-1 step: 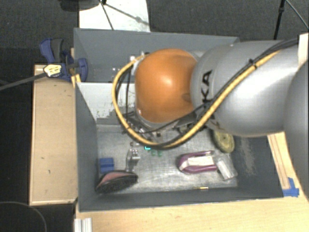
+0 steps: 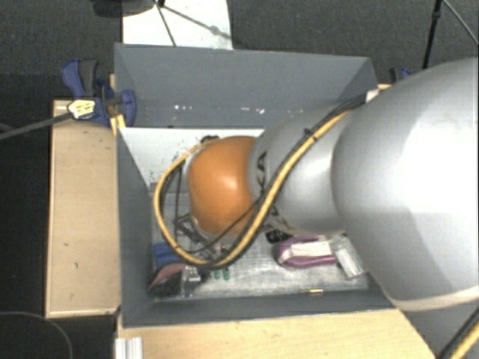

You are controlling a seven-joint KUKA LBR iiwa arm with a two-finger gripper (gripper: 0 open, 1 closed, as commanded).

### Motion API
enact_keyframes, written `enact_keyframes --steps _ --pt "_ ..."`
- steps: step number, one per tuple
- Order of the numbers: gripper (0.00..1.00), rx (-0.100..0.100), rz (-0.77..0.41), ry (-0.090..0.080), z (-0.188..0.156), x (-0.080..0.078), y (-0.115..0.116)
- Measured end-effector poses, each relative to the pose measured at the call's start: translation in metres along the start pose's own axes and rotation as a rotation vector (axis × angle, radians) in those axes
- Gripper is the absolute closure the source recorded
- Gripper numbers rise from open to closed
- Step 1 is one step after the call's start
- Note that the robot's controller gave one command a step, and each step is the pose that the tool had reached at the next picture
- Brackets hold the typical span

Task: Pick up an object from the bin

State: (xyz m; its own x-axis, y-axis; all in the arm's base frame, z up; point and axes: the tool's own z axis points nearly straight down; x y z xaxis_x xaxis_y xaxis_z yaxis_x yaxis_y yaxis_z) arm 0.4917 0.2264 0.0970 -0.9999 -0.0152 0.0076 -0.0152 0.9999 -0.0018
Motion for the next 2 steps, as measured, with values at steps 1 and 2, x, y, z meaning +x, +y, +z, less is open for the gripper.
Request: enact_keyframes --steps 1,2 --pt "1.0 0.001 0.009 -0.007 -0.004 -0.002 -0.002" --pt "1.0 -0.005 -0.033 -0.016 -0.115 -0.002 -0.004"
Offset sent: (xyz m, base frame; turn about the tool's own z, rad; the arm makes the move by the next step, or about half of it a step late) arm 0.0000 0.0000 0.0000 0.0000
